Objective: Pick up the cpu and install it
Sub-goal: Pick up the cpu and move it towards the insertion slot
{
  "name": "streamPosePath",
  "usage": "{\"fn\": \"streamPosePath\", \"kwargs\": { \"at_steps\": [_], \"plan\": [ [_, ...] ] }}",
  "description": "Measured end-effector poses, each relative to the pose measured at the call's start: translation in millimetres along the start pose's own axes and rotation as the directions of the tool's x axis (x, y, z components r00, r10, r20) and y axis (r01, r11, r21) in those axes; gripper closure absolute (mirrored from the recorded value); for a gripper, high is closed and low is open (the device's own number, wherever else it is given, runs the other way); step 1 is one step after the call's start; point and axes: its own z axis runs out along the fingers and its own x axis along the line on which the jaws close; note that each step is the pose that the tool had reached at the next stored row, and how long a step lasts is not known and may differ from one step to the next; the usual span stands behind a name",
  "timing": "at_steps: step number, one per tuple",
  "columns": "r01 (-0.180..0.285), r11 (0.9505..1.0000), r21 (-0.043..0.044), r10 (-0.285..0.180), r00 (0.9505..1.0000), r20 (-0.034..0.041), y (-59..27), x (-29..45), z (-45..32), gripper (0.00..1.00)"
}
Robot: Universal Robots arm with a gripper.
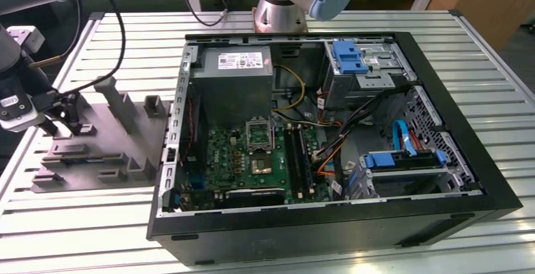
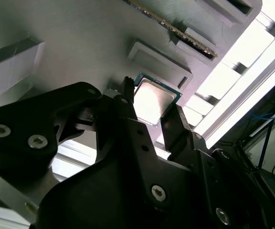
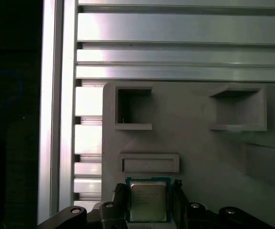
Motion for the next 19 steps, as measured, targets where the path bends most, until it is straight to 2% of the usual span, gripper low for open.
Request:
{"fn": "streamPosePath", "kwargs": {
  "at_steps": [8, 19],
  "plan": [
    [0.0, 1.0, 0.0, 0.0, 1.0, -0.0001, 0.2, 0.0, -4.8, 0.53],
    [0.0, 1.0, 0.0, 0.0, 1.0, -0.0001, 0.6, 0.0, -15.2, 0.53]
  ]
}}
